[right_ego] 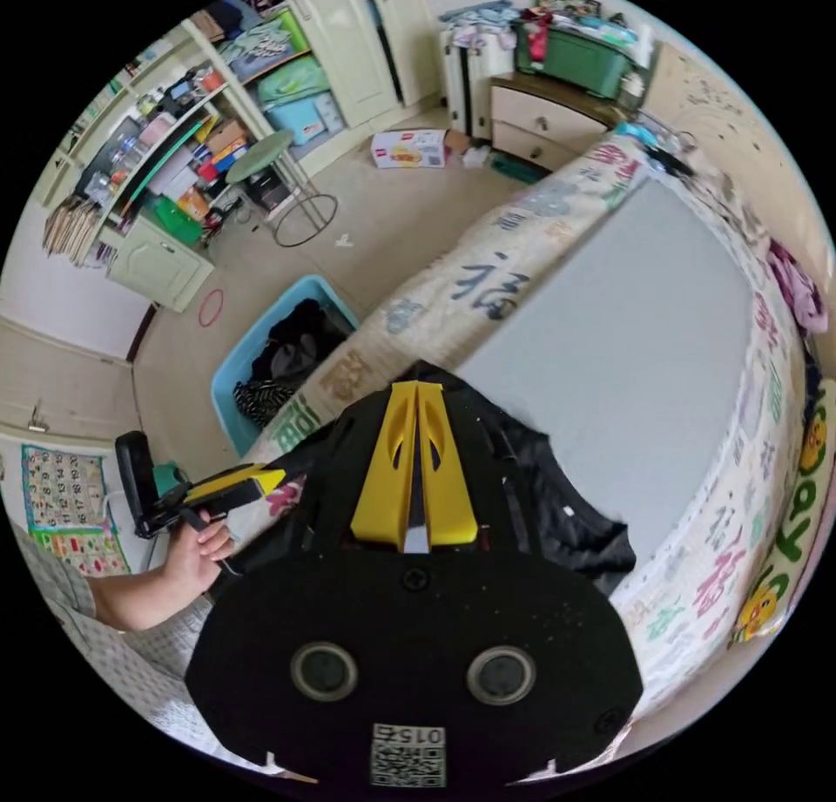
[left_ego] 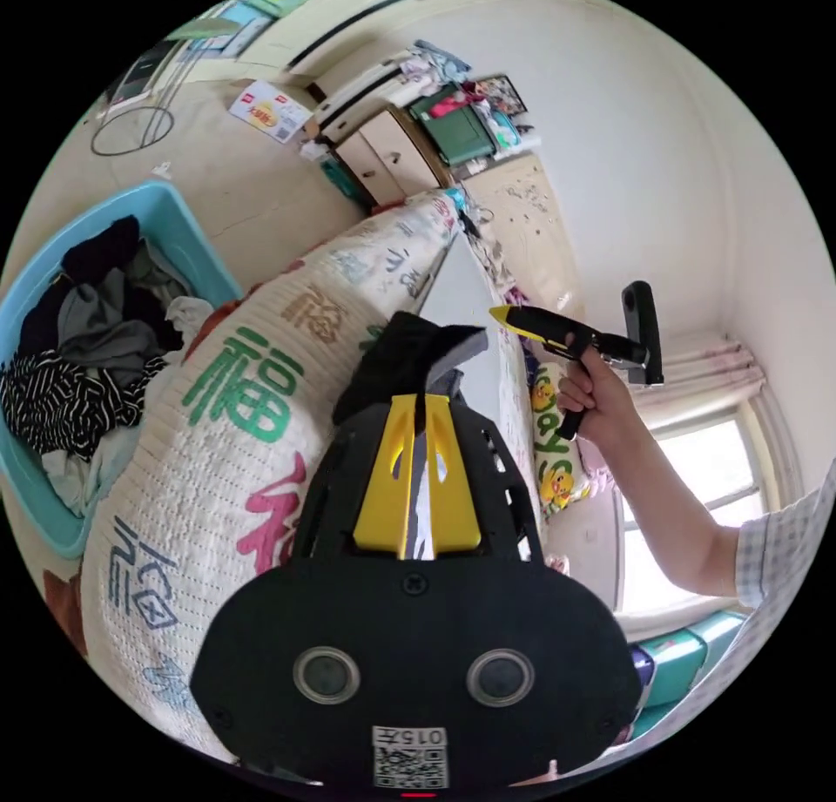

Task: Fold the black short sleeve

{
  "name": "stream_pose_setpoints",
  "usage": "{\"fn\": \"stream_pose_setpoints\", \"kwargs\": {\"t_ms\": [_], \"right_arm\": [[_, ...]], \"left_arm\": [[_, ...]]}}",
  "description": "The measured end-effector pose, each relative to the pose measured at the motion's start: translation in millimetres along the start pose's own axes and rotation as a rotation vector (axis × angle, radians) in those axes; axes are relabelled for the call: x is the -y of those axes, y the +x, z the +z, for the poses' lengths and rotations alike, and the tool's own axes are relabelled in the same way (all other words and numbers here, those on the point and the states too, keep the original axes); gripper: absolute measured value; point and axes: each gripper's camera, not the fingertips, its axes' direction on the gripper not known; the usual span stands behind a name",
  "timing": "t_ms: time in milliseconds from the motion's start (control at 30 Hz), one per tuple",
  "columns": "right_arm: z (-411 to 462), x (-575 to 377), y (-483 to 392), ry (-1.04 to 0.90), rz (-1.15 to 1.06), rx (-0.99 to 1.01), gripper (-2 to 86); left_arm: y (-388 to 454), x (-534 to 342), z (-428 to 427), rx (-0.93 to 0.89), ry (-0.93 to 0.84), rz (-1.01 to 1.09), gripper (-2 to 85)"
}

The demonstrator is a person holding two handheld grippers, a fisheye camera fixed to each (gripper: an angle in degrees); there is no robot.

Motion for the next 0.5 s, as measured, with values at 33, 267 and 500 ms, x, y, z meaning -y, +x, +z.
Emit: {"fn": "stream_pose_setpoints", "kwargs": {"t_ms": [33,267,500], "right_arm": [[-9,-24,15,0.012,0.037,-0.041,-0.9],[-5,-110,72,-0.04,0.197,0.062,4.3],[13,-98,47,-0.103,0.07,0.187,9.3]], "left_arm": [[8,-6,10,0.01,-0.035,0.024,-0.3],[39,-46,65,0.127,-0.23,0.165,0.0],[51,-45,68,0.211,-0.235,0.201,0.1]]}}
